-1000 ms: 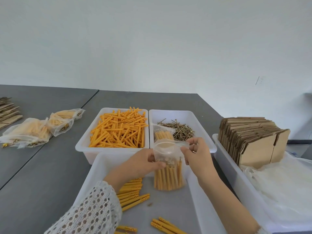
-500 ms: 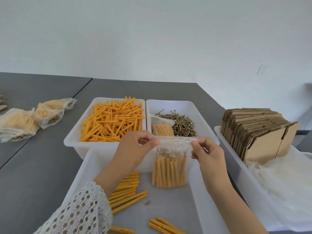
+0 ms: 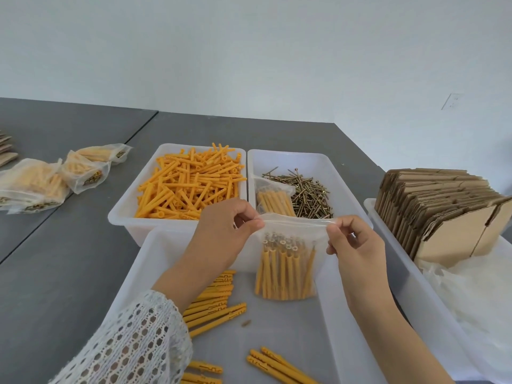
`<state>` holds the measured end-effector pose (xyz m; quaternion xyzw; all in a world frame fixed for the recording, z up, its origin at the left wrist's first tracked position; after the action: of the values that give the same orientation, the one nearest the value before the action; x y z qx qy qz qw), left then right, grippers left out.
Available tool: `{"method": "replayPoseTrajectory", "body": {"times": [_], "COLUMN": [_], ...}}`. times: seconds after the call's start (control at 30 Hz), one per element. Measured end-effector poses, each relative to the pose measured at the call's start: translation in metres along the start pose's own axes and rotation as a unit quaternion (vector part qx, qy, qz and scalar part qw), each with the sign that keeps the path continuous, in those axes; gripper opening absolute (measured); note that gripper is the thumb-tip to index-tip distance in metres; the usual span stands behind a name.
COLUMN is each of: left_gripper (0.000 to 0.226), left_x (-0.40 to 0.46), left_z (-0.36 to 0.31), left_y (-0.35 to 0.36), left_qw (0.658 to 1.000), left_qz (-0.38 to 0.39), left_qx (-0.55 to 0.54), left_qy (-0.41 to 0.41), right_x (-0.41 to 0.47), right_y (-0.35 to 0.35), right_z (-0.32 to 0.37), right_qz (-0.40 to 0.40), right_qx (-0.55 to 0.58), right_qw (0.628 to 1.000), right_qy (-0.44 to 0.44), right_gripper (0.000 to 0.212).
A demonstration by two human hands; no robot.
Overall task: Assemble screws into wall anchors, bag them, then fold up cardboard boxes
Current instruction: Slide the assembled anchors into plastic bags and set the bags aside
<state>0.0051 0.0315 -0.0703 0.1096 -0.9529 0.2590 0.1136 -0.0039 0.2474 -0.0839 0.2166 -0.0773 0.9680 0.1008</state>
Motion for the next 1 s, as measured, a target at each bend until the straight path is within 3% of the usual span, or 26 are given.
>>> {"method": "replayPoseTrajectory", "body": {"times": [0.23,0.47,0.67,0.8,1.0], "left_gripper": [0.017,0.004,0.009,0.010,0.005], "left_x": [-0.001,-0.001,-0.004,-0.005,-0.008], "left_z": [0.003,0.001,-0.003,-0.004,-0.008], "left_y": [0.002,0.005,0.010,0.009,0.011], "left_qw": [0.997,0.999,0.999,0.999,0.998], "left_qz": [-0.014,0.011,0.018,0.013,0.042], "left_qx": [0.045,-0.018,-0.039,-0.036,-0.034], "left_qy": [0.065,0.037,0.031,0.028,0.026], "right_x": [0.000,-0.001,-0.002,-0.003,-0.003], "right_y": [0.003,0.004,0.003,0.004,0.007], "right_z": [0.002,-0.001,0.000,0.004,0.007], "right_qz": [0.044,0.066,0.055,0.071,0.086], "right_qx": [-0.013,-0.053,-0.059,-0.059,-0.091], "right_qw": [0.999,0.996,0.996,0.996,0.992], "right_qy": [-0.013,-0.027,-0.023,-0.016,-0.016], "right_gripper": [0.015,0.017,0.017,0.005,0.008]}}
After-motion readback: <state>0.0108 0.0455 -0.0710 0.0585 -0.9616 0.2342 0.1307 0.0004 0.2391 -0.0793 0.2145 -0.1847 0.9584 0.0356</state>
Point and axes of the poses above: each hand's wrist, its own x-axis towards the middle knuckle, its own y-axis out of the palm, z = x × y, the point moved 1 cm from there along x, towards the middle knuckle, and after that the axes turned 8 degrees about -y, right-handed, at the moved point
